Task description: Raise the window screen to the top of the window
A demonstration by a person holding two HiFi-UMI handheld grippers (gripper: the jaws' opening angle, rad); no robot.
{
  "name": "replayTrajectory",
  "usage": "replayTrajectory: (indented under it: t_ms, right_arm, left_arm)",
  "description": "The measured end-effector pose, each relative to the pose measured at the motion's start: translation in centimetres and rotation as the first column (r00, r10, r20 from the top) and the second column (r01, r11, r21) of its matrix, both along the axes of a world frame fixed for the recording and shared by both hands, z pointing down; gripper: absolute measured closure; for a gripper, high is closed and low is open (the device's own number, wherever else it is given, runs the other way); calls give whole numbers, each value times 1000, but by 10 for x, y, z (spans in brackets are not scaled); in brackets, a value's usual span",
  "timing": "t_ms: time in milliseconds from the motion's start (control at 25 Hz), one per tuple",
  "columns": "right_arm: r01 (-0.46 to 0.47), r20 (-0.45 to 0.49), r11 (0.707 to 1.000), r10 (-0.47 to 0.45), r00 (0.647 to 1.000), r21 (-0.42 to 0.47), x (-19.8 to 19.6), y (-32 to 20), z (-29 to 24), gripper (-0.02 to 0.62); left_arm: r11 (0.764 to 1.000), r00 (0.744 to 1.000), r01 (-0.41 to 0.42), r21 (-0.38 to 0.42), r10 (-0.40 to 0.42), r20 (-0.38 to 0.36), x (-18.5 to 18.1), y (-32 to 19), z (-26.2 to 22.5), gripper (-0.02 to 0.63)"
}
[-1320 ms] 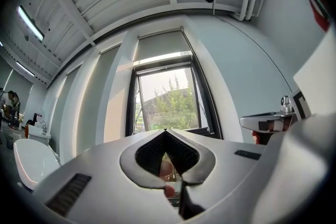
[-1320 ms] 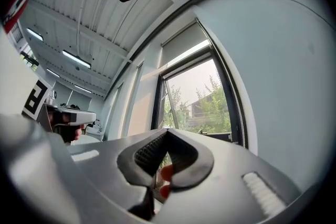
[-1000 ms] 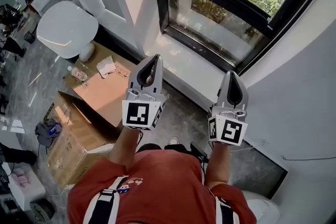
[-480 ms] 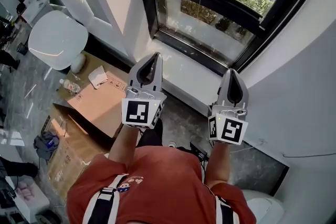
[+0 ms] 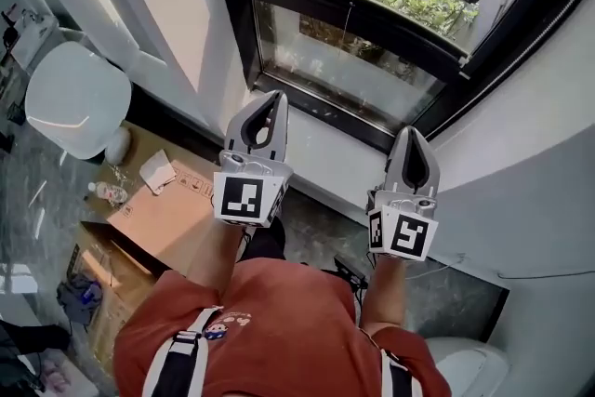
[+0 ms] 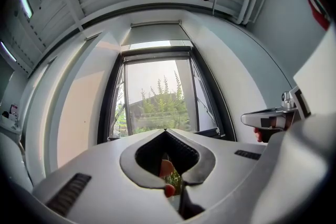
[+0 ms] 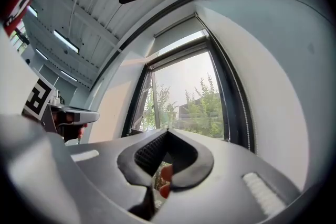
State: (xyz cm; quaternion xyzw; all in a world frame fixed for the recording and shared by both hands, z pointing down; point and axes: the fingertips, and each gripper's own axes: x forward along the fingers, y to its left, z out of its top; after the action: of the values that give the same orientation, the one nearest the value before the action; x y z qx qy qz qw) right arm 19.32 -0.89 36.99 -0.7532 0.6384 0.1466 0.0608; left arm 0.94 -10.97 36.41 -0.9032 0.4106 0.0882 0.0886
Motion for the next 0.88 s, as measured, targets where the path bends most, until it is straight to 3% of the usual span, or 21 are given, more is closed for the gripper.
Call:
replayTrajectory:
  t_ms: [320,480,680,880]
  right_arm:
    - [-82,-43,996,80,996,-36,-3,-90,-10,586]
    - [-124,-49,991,121,991,-58,-3,-127,-8,586]
    - [-182,-48,981,179,983,-70,9,-157,-8,586]
    - [-237,-58,969,233,971,-76,19,-180,-9,586]
  left_arm:
    - [997,998,-58,-46,58,2,4,-108,-4,601]
    - [991,994,-111,-71,109,-31,10,-153,2,601]
    - [986,987,-157,-54,158,0,27,-193,1,601]
    - [975,977,-214,-67,213,-16,45,-222,2,601]
